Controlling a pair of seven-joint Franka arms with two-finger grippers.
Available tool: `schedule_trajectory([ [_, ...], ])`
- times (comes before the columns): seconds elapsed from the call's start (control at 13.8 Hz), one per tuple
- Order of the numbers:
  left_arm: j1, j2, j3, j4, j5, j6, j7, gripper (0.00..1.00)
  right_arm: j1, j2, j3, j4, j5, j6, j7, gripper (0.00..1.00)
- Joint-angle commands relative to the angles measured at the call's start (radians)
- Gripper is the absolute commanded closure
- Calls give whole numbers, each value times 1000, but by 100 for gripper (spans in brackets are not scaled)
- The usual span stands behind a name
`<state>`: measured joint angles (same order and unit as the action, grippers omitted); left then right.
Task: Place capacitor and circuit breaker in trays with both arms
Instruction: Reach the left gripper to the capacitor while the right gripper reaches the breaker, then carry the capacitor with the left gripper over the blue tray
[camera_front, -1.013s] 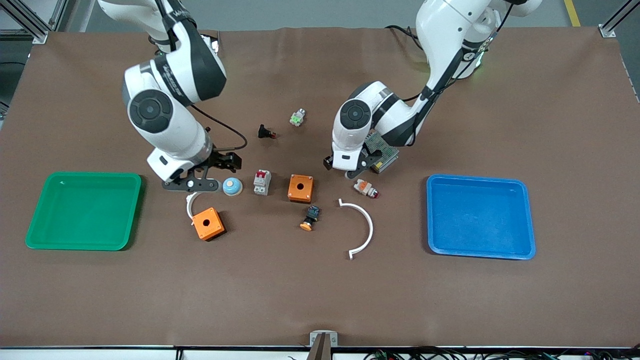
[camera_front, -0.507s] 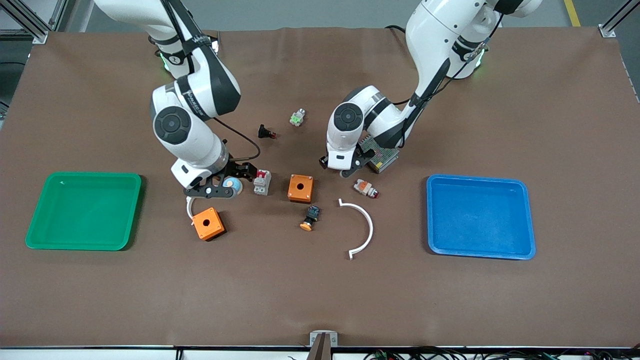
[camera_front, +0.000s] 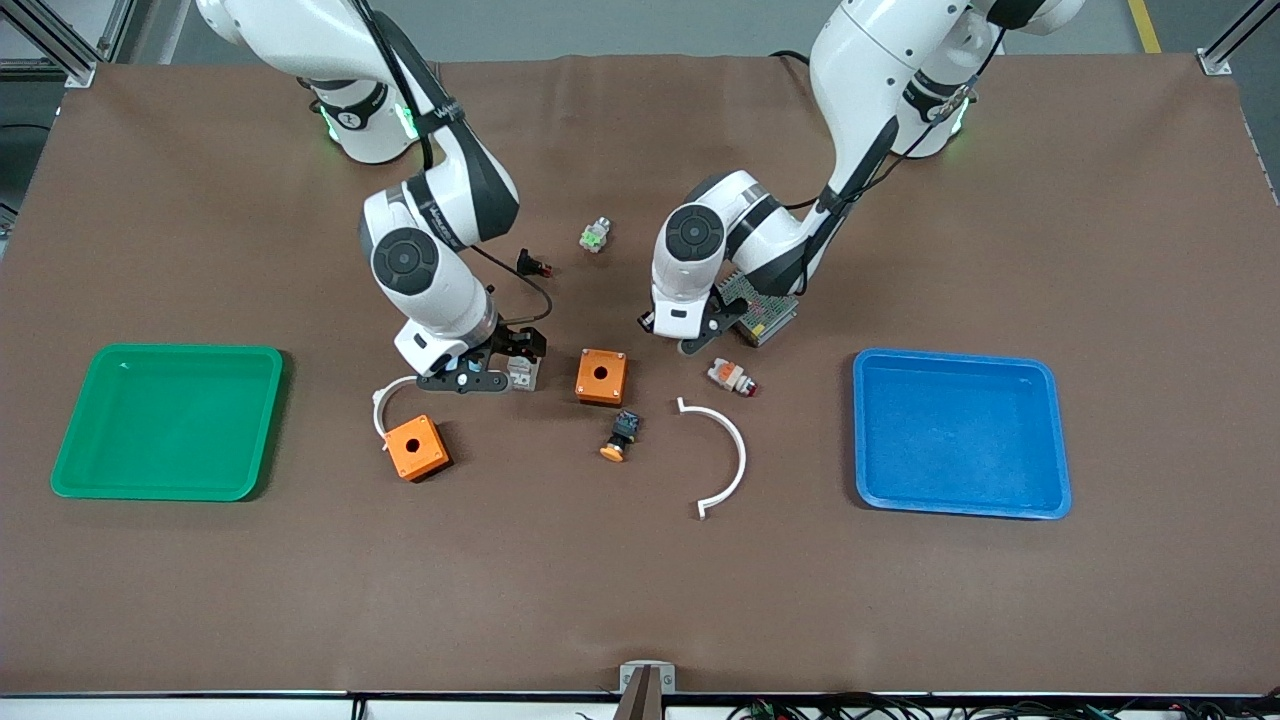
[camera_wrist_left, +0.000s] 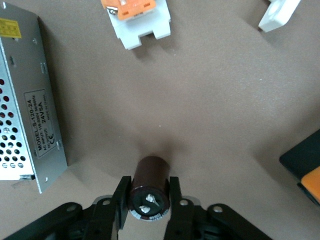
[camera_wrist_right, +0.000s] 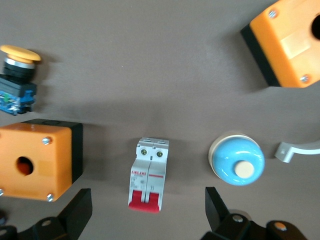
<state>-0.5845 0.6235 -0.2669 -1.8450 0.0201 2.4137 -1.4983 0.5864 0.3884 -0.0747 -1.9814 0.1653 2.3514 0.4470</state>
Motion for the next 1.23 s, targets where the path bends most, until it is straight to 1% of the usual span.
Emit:
schedule_trajectory([
  [0.0,-3,-7,11,12,17,16,-23,100,13,41,-8,-10,23,25,7,0],
  [0.14,20,-39,18,18,33,1,-17,100,13,64,-8,-7,26,35,7,0],
  [0.22,47,-62,23,23,68,-22,-16,100,13,75,-8,-5,28,39,7,0],
  [0.36,113,-97,21,64,131,-132,21,100,16,83,-8,-2,52,39,7,3],
  [0.51,176,-123,21,105,139,-220,126,100,26,93,-8,4,69,42,7,8],
  [0.65,265,-160,20,116,139,-274,257,100,33,102,-8,6,69,60,7,20],
  [0.8,354,-182,20,124,139,-278,360,100,39,109,-8,10,69,69,7,37],
  [0.94,446,-182,21,122,139,-278,485,100,39,109,-8,12,69,68,6,52],
  [1.01,506,-177,21,122,139,-278,571,100,39,109,-8,12,68,68,5,62],
  [1.09,559,-171,21,119,139,-278,652,100,39,109,-8,12,68,69,5,70],
  [1.16,604,-162,21,119,139,-277,720,100,41,107,-8,12,69,69,5,75],
])
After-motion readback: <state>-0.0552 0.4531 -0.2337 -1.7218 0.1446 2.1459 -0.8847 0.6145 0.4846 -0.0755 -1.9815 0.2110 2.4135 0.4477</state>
